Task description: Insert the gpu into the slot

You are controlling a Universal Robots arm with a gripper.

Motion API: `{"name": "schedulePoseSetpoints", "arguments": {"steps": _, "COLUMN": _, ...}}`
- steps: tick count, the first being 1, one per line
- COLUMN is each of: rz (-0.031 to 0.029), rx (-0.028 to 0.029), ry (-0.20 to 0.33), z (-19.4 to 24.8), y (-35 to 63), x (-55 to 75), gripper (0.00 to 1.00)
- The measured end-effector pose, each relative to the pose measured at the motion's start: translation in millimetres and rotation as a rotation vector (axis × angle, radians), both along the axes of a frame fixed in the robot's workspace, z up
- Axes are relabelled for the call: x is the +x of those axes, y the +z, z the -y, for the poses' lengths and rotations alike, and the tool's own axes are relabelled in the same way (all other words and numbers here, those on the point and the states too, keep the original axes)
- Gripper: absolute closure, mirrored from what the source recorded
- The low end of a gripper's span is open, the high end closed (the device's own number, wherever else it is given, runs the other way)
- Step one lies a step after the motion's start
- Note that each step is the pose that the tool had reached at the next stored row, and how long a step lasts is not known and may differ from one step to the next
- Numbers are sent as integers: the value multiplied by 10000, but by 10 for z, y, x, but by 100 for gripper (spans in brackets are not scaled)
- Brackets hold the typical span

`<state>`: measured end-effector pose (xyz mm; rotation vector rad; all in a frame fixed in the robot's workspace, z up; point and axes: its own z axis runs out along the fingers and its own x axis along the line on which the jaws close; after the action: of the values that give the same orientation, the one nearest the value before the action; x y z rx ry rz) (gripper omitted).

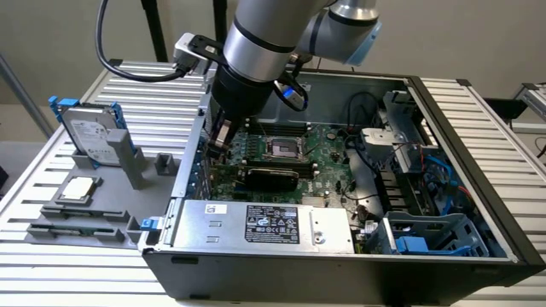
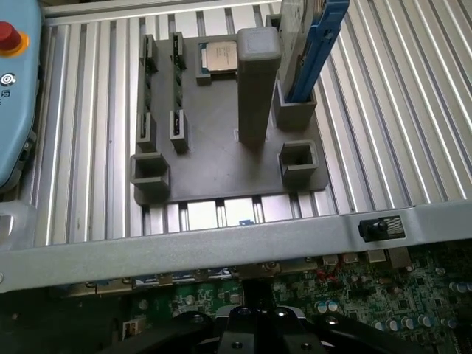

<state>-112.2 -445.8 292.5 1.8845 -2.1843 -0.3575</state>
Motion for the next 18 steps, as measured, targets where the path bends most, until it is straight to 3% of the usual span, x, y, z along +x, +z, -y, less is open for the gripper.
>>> {"name": "schedulePoseSetpoints", "arguments": {"steps": 18, "rz": 0, "rx": -1, "ry": -149, "z": -3, "y": -12, "x": -44, "gripper": 89}}
